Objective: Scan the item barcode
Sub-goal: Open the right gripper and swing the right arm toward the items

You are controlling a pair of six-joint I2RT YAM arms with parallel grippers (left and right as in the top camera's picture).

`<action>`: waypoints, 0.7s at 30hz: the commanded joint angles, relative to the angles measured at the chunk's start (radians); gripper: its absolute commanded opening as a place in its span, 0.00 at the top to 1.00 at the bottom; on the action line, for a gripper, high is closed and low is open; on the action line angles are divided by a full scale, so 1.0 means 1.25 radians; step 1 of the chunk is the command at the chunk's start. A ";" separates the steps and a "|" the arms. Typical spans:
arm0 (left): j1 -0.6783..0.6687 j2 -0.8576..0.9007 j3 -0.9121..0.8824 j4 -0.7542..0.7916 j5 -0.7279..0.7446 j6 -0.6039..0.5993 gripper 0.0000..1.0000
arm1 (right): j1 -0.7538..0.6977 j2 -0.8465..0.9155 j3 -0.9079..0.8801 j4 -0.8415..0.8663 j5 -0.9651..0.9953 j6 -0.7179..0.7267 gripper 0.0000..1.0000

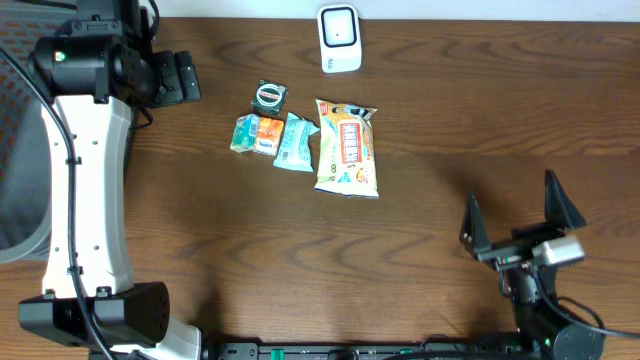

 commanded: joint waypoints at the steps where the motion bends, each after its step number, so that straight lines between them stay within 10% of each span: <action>1: 0.004 0.003 -0.004 0.000 -0.013 -0.007 0.02 | -0.005 0.105 0.085 -0.026 -0.058 -0.077 0.01; 21: 0.004 0.003 -0.004 0.000 -0.013 -0.007 0.02 | 0.020 0.706 0.630 -0.548 -0.212 -0.134 0.01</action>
